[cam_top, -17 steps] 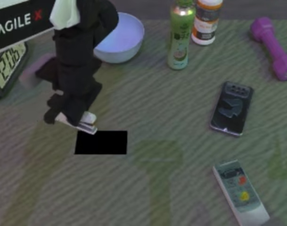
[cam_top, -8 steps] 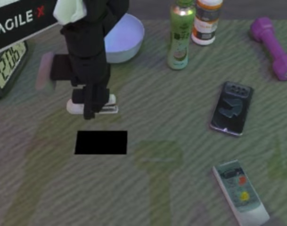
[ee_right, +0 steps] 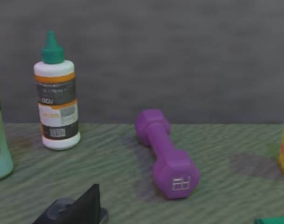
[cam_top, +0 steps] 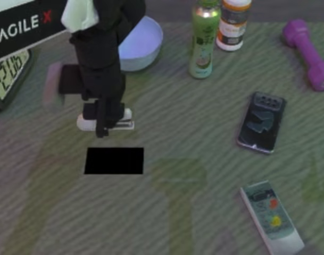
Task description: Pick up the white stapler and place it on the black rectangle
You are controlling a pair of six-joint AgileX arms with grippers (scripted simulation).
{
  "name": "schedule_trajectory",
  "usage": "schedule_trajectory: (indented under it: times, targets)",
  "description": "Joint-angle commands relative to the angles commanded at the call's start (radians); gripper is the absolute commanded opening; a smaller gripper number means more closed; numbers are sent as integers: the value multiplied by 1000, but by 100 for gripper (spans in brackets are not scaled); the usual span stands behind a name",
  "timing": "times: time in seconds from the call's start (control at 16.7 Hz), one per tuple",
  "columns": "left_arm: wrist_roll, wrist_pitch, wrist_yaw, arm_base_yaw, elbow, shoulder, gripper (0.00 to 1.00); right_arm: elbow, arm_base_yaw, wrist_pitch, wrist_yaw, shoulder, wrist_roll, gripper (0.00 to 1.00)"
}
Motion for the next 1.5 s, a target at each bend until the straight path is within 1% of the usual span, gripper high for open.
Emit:
schedule_trajectory:
  times: [0.3, 0.42, 0.72, 1.5]
  targets:
    - [9, 235, 1, 1, -166, 47, 0, 0, 0, 0, 0, 0, 0, 100]
    - [12, 301, 2, 1, -224, 66, 0, 0, 0, 0, 0, 0, 0, 100]
    - [12, 324, 2, 2, -247, 73, 0, 0, 0, 0, 0, 0, 0, 100]
    - [12, 324, 2, 2, -247, 73, 98, 0, 0, 0, 0, 0, 0, 100]
